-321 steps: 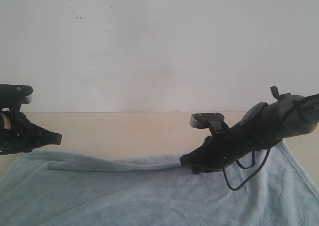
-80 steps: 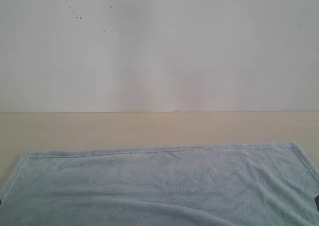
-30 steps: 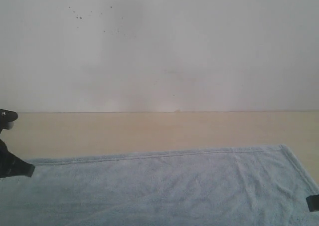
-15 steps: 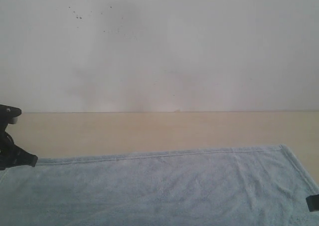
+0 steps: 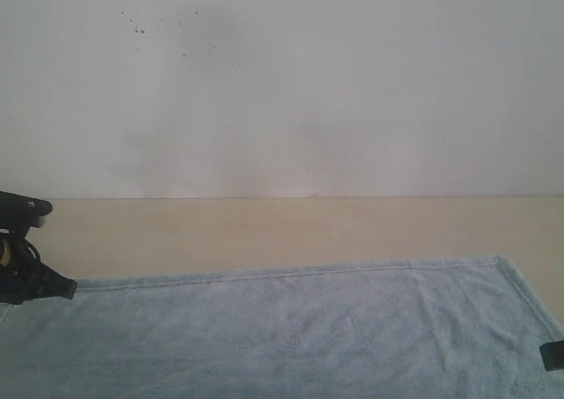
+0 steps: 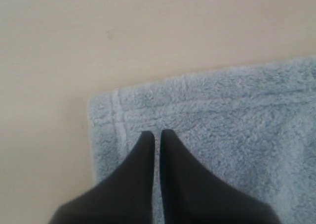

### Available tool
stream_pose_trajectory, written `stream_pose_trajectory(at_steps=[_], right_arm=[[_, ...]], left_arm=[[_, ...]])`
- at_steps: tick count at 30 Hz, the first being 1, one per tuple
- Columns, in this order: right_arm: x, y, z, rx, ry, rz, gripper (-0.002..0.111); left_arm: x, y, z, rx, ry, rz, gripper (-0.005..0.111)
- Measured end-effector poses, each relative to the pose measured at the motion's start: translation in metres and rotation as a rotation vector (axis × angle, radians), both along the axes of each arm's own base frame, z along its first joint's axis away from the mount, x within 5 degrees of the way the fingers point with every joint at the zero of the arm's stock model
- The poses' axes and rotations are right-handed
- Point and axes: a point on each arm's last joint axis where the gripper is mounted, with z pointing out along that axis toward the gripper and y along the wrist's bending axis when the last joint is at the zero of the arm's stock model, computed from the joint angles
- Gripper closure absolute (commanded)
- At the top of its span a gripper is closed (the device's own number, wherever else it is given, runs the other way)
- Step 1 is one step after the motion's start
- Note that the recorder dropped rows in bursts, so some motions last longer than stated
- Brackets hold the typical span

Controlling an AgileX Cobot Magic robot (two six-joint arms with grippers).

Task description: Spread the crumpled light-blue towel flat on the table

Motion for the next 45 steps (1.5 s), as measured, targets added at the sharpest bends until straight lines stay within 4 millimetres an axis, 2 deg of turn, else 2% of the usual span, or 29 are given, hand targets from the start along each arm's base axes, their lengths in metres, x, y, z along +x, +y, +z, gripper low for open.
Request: stream_pose_trajectory(at_steps=[6, 16, 19, 23, 31, 39, 45], right_arm=[[0.001, 0.0, 0.001, 0.003, -0.014, 0.003, 0.108], [0.003, 0.001, 0.001, 0.01, -0.033, 0.006, 0.108], [0.003, 0.001, 0.002, 0.011, -0.035, 0.006, 0.108], [0.003, 0.001, 0.002, 0.011, -0.037, 0.007, 0.108], [0.004, 0.002, 0.002, 0.015, -0.051, 0.01, 0.108], [0.004, 0.002, 0.003, 0.017, -0.056, 0.01, 0.108], [0.004, 0.002, 0.003, 0.017, -0.057, 0.01, 0.108]], left_arm=[[0.005, 0.001, -0.013, 0.009, 0.024, -0.011, 0.103], [0.021, 0.025, -0.007, 0.009, -0.035, 0.029, 0.103], [0.023, 0.028, -0.011, 0.009, -0.029, 0.037, 0.103], [0.023, 0.028, -0.01, -0.034, -0.037, 0.086, 0.103], [0.021, 0.018, 0.032, -0.054, -0.121, 0.103, 0.103], [0.017, 0.0, 0.029, -0.076, -0.055, 0.087, 0.103], [0.014, 0.001, 0.018, -0.06, 0.01, 0.092, 0.103]])
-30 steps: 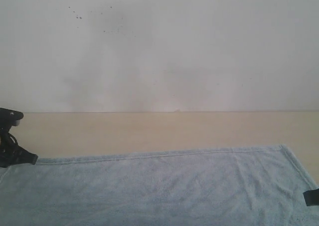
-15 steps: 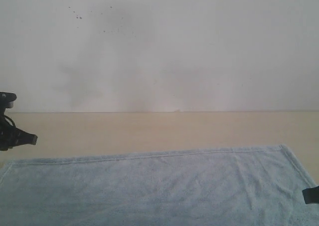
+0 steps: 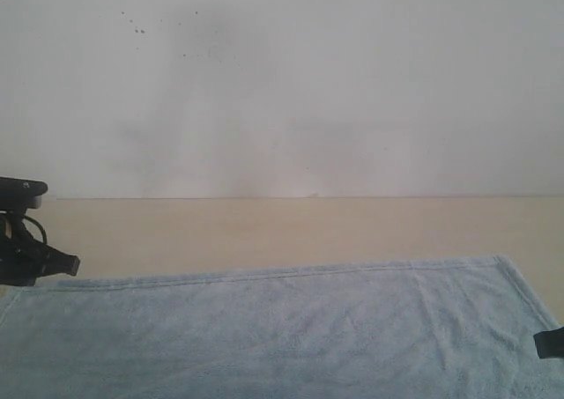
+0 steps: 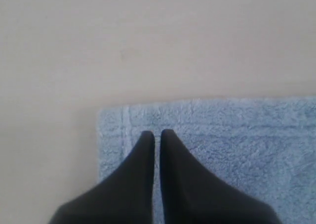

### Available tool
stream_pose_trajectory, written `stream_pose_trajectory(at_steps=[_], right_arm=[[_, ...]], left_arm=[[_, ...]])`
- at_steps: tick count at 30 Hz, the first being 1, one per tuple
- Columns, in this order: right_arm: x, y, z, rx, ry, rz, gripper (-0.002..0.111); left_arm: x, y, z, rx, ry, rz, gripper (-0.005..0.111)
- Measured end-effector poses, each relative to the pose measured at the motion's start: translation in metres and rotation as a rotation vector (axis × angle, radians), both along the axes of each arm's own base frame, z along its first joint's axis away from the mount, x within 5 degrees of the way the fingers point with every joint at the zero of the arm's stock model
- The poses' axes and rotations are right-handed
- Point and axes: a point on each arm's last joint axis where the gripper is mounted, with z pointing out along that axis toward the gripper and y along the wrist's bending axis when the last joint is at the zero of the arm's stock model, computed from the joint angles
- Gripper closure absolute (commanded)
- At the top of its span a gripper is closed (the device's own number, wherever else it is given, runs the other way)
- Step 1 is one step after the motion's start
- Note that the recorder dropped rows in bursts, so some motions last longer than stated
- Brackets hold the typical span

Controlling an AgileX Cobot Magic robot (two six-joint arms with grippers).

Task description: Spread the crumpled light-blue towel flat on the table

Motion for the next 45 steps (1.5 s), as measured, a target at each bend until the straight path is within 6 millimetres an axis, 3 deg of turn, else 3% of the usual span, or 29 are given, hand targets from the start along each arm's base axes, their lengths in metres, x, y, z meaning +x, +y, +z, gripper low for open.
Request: stream_pose_trajectory(at_steps=[10, 19, 28, 32, 37, 45], right_arm=[[0.0, 0.0, 0.0, 0.002, 0.0, -0.002, 0.108], [0.0, 0.0, 0.0, 0.002, 0.0, -0.002, 0.108], [0.001, 0.0, 0.0, 0.004, -0.008, 0.0, 0.108], [0.003, 0.002, 0.006, 0.015, -0.068, 0.011, 0.108], [-0.002, 0.005, 0.032, 0.035, -0.268, 0.052, 0.108], [-0.054, 0.01, 0.059, 0.099, -0.598, 0.087, 0.108]], left_arm=[[-0.001, 0.0, -0.026, 0.0, 0.072, 0.002, 0.103], [0.005, 0.0, -0.033, 0.025, 0.027, -0.072, 0.103], [0.012, 0.019, -0.032, -0.013, -0.033, -0.008, 0.103], [0.006, 0.02, -0.014, -0.048, -0.098, 0.01, 0.103], [-0.015, 0.014, 0.024, -0.101, -0.234, 0.006, 0.103], [-0.083, 0.006, 0.073, -0.169, -0.357, 0.045, 0.103]])
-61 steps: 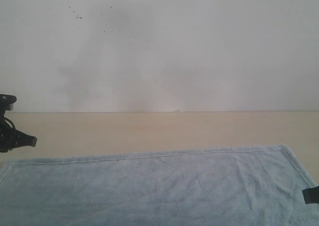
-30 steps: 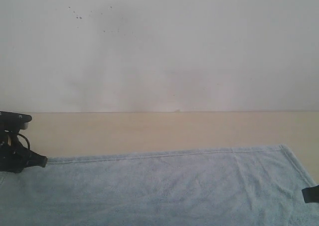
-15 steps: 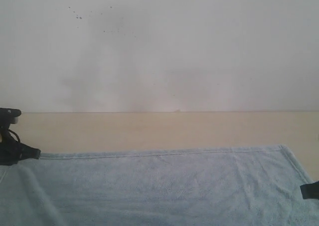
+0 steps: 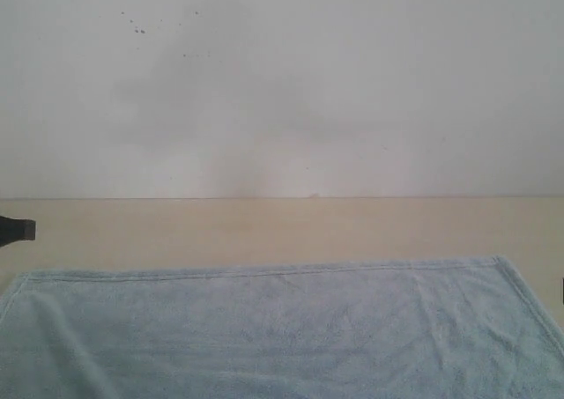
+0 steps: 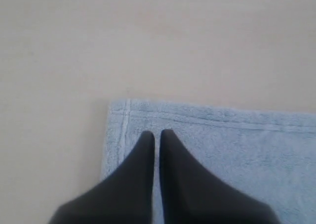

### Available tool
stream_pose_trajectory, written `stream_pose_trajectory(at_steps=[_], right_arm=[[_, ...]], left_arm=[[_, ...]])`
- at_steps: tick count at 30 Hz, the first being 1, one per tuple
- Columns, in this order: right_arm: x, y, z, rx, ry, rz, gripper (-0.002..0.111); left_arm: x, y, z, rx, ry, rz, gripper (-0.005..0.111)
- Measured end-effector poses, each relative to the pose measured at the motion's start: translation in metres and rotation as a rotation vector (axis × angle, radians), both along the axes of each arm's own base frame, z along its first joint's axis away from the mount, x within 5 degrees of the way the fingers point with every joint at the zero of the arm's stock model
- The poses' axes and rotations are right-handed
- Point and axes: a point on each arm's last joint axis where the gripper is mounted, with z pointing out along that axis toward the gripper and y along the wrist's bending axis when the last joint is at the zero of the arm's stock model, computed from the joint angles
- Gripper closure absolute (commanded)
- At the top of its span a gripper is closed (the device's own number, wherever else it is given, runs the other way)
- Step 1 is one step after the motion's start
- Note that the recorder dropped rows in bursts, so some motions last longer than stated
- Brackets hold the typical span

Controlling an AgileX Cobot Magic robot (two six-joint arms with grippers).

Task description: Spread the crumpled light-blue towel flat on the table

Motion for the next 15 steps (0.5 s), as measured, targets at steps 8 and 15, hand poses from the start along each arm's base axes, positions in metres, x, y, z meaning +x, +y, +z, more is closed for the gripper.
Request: stream_pose_trajectory(at_steps=[8, 15], right_arm=[[-0.036, -0.001, 0.027, 0.082, -0.199, -0.022, 0.108], [-0.047, -0.002, 0.035, 0.177, -0.247, -0.053, 0.108]], left_arm=[[-0.088, -0.018, 0.054, 0.001, -0.186, -0.036, 0.103], [-0.152, -0.013, 0.082, -0.03, -0.27, 0.058, 0.103]])
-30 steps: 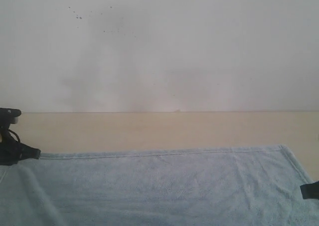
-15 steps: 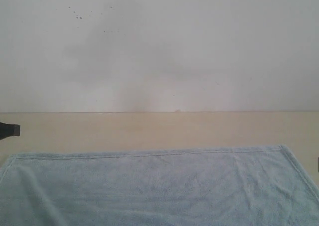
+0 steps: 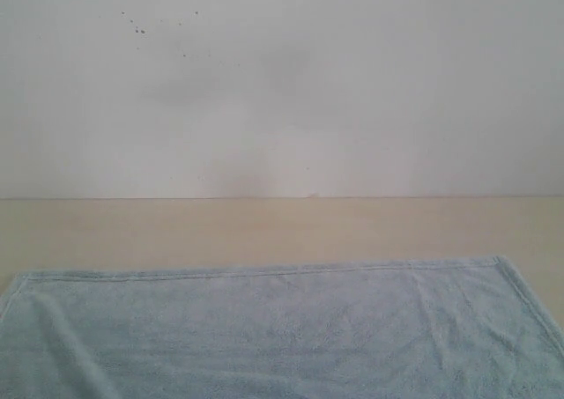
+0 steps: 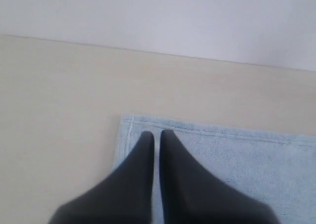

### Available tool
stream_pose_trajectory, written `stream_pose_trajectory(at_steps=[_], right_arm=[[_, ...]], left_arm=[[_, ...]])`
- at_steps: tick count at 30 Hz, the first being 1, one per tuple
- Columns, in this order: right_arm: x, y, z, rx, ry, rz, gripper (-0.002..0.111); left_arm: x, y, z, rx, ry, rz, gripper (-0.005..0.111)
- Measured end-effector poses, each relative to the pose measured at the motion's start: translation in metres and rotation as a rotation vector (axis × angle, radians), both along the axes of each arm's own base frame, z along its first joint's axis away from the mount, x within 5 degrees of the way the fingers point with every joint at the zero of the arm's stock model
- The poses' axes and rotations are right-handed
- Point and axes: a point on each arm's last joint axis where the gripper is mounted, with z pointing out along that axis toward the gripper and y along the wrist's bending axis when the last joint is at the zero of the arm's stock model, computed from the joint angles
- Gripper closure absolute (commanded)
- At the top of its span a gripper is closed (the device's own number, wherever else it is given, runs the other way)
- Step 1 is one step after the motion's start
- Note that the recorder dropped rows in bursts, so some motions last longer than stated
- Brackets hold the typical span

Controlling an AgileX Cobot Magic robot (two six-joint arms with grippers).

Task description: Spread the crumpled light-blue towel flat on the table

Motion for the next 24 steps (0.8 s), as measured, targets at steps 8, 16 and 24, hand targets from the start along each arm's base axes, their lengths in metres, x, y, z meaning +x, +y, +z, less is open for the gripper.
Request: stream_pose_trajectory(at_steps=[8, 16, 24], right_arm=[[0.0, 0.0, 0.0, 0.006, 0.002, -0.002, 0.108], [0.0, 0.0, 0.0, 0.01, 0.002, -0.002, 0.108], [-0.003, 0.0, 0.001, 0.012, -0.008, -0.004, 0.108]], left_arm=[[-0.034, 0.001, 0.021, -0.021, -0.116, 0.026, 0.103], [-0.035, 0.001, 0.022, -0.023, -0.124, 0.027, 0.103], [-0.035, 0.001, 0.022, -0.023, -0.124, 0.027, 0.103]])
